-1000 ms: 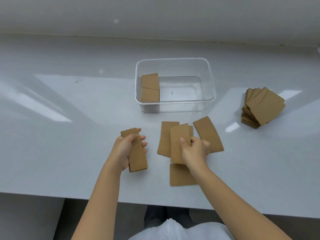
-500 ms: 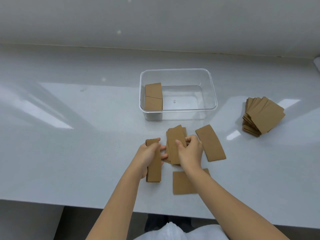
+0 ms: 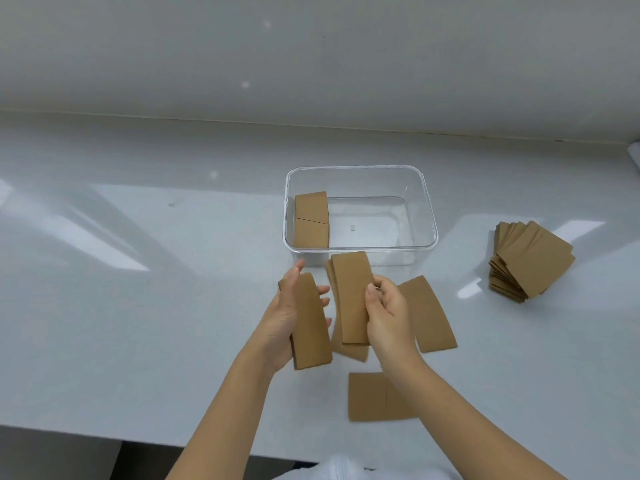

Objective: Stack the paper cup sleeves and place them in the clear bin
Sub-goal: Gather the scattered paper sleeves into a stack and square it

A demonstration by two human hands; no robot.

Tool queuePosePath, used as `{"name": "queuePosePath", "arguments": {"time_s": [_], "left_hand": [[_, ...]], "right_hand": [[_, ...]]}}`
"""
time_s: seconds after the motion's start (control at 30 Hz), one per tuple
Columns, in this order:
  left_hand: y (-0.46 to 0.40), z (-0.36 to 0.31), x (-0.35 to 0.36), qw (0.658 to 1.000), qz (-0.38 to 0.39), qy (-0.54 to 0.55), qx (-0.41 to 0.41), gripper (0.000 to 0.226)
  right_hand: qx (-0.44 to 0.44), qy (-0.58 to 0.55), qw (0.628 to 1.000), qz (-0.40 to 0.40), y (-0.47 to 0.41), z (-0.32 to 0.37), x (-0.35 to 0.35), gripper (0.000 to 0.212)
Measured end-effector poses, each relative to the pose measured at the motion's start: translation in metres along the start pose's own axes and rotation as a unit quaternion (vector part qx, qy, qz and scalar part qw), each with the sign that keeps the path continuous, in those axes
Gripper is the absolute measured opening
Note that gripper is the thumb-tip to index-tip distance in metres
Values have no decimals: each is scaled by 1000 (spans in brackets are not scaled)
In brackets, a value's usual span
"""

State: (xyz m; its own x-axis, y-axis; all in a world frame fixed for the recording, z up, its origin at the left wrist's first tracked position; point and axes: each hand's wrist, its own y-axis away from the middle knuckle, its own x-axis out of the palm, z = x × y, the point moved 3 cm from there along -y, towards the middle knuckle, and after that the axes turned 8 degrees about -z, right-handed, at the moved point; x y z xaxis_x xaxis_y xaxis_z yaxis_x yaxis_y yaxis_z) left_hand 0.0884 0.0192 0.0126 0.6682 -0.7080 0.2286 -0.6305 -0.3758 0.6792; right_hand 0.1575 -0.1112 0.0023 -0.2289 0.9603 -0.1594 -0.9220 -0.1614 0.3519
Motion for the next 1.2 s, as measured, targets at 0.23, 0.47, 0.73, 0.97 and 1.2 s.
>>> {"name": "queuePosePath", "arguments": {"time_s": [0.23, 0.47, 0.73, 0.97, 1.2], "left_hand": [[5, -4, 22, 986, 69, 132, 79, 47], [-3, 3, 2, 974, 18, 225, 37, 27], [-12, 11, -22, 977, -25, 210, -4, 14], [-12, 13, -23, 992, -55, 116, 13, 21], [-12, 14, -30, 992, -73, 96, 22, 19]], "right_hand": [[-98, 80, 991, 36, 13, 24, 23, 15], [-129, 236, 958, -96, -29, 10, -41, 17], [-14, 421, 896, -140, -52, -27, -92, 55], [-24, 460, 880, -115, -52, -24, -80, 60], [11, 432, 900, -56, -48, -8, -76, 27]]}}
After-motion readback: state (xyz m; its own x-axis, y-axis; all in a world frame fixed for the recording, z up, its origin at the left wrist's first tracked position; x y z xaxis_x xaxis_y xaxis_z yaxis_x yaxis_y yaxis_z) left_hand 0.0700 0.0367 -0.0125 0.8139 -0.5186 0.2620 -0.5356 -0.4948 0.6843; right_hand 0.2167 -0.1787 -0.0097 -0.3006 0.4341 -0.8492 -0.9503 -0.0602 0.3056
